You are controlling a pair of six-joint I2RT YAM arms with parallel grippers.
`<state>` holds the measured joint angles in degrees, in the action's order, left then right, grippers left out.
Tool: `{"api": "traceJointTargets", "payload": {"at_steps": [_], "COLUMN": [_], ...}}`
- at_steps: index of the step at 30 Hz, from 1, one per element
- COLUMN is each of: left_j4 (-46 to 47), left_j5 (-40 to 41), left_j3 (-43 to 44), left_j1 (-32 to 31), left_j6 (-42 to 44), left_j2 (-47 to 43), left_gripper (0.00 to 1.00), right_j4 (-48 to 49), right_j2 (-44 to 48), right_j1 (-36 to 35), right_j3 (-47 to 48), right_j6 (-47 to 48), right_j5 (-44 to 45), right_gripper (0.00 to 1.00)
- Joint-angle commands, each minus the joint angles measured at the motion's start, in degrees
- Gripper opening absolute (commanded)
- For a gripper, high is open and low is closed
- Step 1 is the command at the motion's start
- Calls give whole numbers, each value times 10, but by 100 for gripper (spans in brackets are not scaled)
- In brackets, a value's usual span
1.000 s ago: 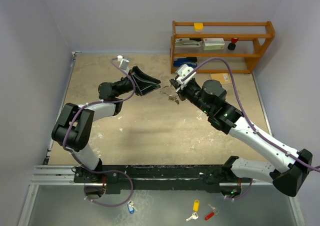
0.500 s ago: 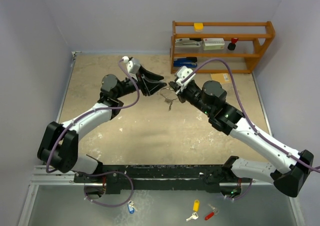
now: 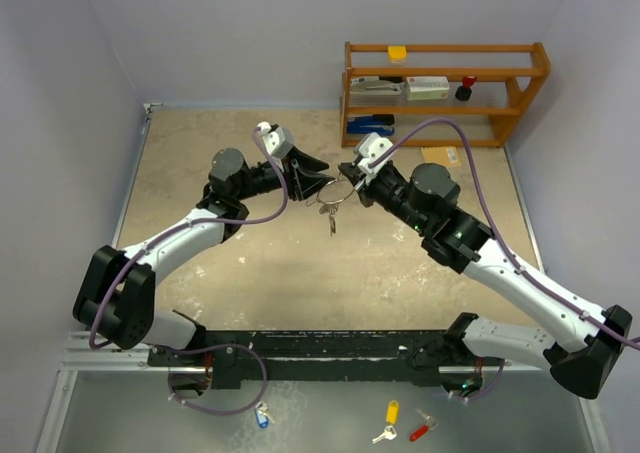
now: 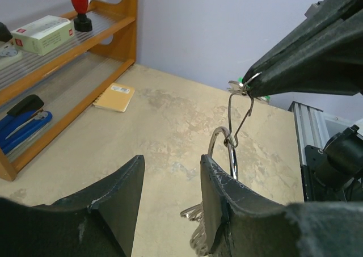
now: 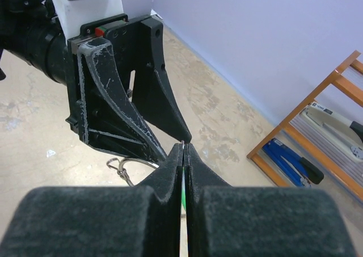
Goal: Remove the keys from the keyring
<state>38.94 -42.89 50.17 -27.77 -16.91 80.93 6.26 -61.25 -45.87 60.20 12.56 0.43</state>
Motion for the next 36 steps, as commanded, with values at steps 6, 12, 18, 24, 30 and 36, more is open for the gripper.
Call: {"api": "traceJointTargets", "payload": {"at_steps": [6,12,18,24,30,36], "left_j4": [176,116,106,213,314,342], "left_j5": [-22,70,45,-8,-46,-62], "left_j3": [-21,-37,-24,-34,-38,-44], "left_j1": [1,1,0,1,1,1], "left_j6": [-88,-26,-26,-99,-170,-191], "left_j2": [2,-44,-55,-36,-13,1], "left_gripper": [45,47,48,48,47,45], "right_j4": [35,34,36,38,38,37], "right_j2": [21,23,22,22,26,30], "right_j1": [-4,-5,-6,-6,-7,-7], "right_j3": [26,26,25,24,24,22], "right_j6": [-10,-12,-14,-17,-18,-19], "right_j5": [-11,-16,-19,-24,-28,-29], "right_gripper": [0,0,0,0,0,0]}}
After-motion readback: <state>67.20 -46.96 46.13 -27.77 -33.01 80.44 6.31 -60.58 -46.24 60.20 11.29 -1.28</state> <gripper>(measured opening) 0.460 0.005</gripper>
